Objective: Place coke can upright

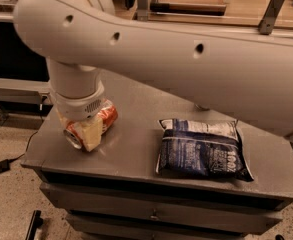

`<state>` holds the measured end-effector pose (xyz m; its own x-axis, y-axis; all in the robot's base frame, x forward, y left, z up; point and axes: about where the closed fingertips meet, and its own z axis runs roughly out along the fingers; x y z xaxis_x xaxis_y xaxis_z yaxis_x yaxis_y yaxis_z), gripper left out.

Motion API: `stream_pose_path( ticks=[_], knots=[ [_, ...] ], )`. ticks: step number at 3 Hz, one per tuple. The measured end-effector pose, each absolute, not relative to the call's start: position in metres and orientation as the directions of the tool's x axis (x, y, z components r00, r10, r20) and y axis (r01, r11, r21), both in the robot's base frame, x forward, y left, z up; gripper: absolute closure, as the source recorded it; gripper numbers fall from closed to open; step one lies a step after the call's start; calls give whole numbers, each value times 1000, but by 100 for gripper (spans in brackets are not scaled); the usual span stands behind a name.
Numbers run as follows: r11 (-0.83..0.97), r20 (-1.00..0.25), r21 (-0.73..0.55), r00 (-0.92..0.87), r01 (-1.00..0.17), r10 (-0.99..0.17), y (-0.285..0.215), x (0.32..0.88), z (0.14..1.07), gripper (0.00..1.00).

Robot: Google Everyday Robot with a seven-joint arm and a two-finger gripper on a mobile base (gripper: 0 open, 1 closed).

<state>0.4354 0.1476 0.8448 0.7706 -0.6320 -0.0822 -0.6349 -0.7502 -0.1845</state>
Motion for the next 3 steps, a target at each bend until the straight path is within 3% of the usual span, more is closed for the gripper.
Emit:
stream_pose_path(
  ticks=[2,3],
  knots=[
    [-697,-104,-314,753,-645,-650,100,466,900,100],
    [-697,-104,-314,753,-645,-650,100,466,900,100]
  ],
)
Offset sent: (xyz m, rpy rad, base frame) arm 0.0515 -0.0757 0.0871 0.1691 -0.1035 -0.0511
